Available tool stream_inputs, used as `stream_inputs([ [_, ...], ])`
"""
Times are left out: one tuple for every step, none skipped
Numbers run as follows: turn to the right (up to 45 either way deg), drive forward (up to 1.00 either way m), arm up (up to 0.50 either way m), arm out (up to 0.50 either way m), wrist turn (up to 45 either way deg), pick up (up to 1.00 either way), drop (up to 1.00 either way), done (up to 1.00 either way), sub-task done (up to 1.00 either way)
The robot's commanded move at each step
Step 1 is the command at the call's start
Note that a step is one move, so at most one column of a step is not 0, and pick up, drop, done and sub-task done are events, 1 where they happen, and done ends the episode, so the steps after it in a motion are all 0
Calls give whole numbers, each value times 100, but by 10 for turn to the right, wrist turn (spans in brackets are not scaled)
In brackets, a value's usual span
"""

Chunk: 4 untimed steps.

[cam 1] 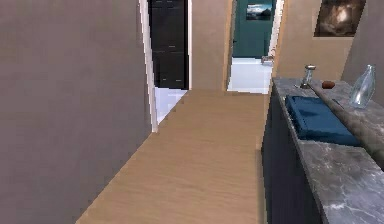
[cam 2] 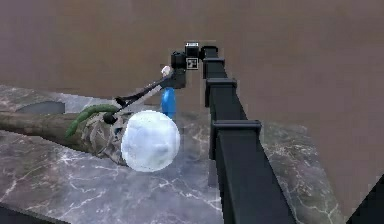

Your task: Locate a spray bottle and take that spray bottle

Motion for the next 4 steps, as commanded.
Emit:
stream_inputs([
  [0,0,0,0,450,0,0,0,0],
  [0,0,0,0,240,0,0,0,0],
  [0,0,0,0,0,100,0,0,0],
  [0,0,0,0,0,0,0,100,0],
])
